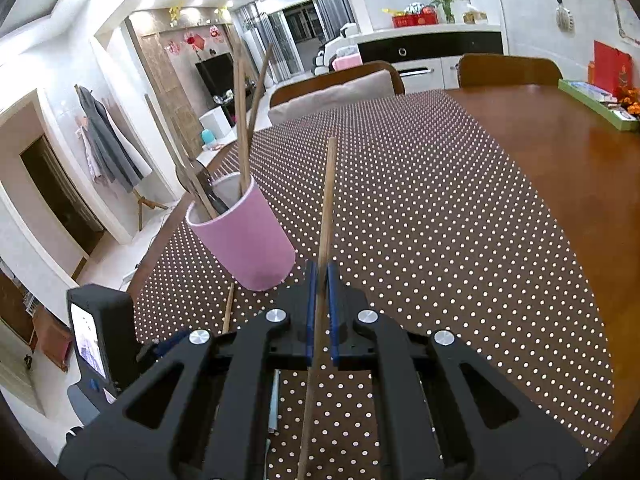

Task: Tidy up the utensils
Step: 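Lift both held chopsticks and carry them toward the pink cup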

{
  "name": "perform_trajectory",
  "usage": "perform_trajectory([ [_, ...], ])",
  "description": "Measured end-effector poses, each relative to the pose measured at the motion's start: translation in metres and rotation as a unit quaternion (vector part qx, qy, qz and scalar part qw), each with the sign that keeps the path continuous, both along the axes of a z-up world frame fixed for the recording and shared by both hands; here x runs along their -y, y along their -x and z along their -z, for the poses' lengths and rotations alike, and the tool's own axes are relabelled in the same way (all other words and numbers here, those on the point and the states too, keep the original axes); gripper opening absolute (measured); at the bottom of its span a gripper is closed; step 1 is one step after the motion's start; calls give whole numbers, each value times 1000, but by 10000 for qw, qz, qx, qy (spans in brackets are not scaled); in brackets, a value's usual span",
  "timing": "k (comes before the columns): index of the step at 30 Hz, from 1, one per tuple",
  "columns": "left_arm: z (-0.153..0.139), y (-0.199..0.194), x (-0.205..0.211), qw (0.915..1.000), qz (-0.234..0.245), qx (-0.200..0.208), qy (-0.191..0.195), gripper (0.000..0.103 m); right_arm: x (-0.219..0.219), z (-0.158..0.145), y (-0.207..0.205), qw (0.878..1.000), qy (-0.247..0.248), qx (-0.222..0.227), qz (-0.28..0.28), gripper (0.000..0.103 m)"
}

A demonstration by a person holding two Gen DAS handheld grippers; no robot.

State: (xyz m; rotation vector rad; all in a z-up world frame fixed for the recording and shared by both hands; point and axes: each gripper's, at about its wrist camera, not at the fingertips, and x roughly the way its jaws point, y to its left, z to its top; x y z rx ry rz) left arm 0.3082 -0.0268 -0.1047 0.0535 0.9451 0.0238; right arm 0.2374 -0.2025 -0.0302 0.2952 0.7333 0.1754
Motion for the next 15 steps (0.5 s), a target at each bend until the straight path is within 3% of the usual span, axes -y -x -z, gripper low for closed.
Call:
perform_trajectory([
  [1, -2, -2, 0, 10000, 26, -45, 85, 18, 0, 3, -1, 10000, 5, -32, -7, 6],
  [2, -4, -4, 1, 10000, -35, -76, 9, 9, 0, 4, 0, 10000, 15, -49, -9, 6],
  [8, -10, -6, -15, 9996, -48, -132, 264, 6, 4, 7, 0, 10000, -1, -82, 10, 6],
  [15, -36, 19, -38, 9989, -112, 362, 283, 6, 1, -10, 10, 9999, -20, 132, -79, 6],
])
